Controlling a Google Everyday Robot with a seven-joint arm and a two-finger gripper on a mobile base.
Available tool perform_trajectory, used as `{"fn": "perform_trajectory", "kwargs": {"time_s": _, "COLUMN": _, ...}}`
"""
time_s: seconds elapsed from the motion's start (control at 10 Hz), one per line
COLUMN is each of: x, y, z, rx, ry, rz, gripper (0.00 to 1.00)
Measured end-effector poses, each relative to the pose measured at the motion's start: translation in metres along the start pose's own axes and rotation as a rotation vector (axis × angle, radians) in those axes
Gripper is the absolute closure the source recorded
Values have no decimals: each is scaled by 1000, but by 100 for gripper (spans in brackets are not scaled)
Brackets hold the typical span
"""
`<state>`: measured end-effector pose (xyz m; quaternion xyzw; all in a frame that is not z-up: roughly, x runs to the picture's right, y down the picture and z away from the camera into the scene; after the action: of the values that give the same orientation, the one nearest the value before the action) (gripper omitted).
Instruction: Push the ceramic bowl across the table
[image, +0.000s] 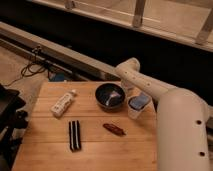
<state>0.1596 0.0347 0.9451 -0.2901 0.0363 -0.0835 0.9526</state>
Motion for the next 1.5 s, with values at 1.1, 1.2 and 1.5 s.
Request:
{"fn": "perform_trajectory", "kwargs": {"time_s": 1.1, "x": -57, "y": -8, "z": -2, "rx": -74, "ry": 60, "rz": -137, "gripper": 91}}
{"fn": "perform_trajectory", "kwargs": {"time_s": 1.2, "x": -59, "y": -8, "z": -3, "rx": -78, "ry": 66, "rz": -147, "gripper": 91}}
{"fn": "perform_trajectory", "kwargs": {"time_s": 1.5, "x": -89, "y": -12, "z": -10, "rx": -99, "ry": 85, "rz": -191, "gripper": 91}}
